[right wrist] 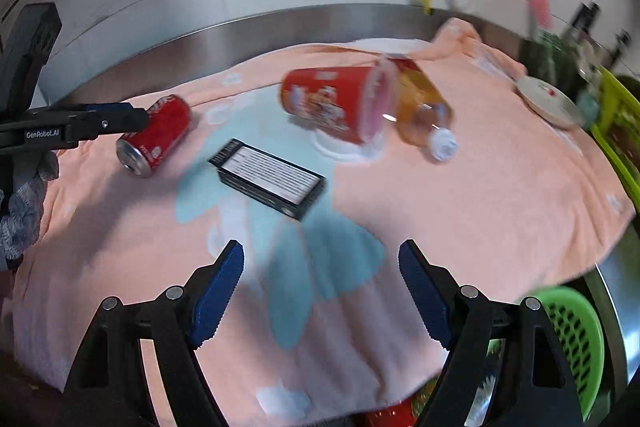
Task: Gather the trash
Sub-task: 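Move the left gripper to the red Coca-Cola can while right nears the black box, then grasp the red Coca-Cola can with left gripper while right grasps the black box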
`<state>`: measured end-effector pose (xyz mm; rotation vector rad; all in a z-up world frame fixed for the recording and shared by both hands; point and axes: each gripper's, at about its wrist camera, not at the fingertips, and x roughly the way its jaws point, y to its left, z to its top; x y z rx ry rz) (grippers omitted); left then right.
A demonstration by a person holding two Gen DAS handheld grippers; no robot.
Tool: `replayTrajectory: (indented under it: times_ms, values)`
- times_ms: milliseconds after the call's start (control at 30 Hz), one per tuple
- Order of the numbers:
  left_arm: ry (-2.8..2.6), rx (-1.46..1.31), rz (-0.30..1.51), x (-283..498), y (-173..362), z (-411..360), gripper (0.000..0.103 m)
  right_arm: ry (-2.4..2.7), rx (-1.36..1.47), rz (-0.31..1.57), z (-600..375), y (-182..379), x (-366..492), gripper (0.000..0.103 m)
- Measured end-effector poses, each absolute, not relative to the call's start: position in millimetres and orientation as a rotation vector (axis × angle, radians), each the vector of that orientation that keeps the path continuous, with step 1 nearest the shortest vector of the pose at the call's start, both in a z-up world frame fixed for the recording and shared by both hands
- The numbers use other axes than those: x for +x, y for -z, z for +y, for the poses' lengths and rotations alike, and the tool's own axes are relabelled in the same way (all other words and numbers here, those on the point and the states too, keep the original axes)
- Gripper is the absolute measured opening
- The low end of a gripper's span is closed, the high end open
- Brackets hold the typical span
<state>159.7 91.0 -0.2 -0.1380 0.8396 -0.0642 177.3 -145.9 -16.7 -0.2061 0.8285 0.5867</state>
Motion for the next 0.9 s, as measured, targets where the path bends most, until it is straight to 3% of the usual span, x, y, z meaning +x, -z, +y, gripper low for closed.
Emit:
replayTrajectory:
  times_ms: [900]
  values:
    - [-0.087, -0.207, 0.875, 166, 17, 170, 0.070, -0.850, -0.526, 0.890, -27, 65, 258, 0.077]
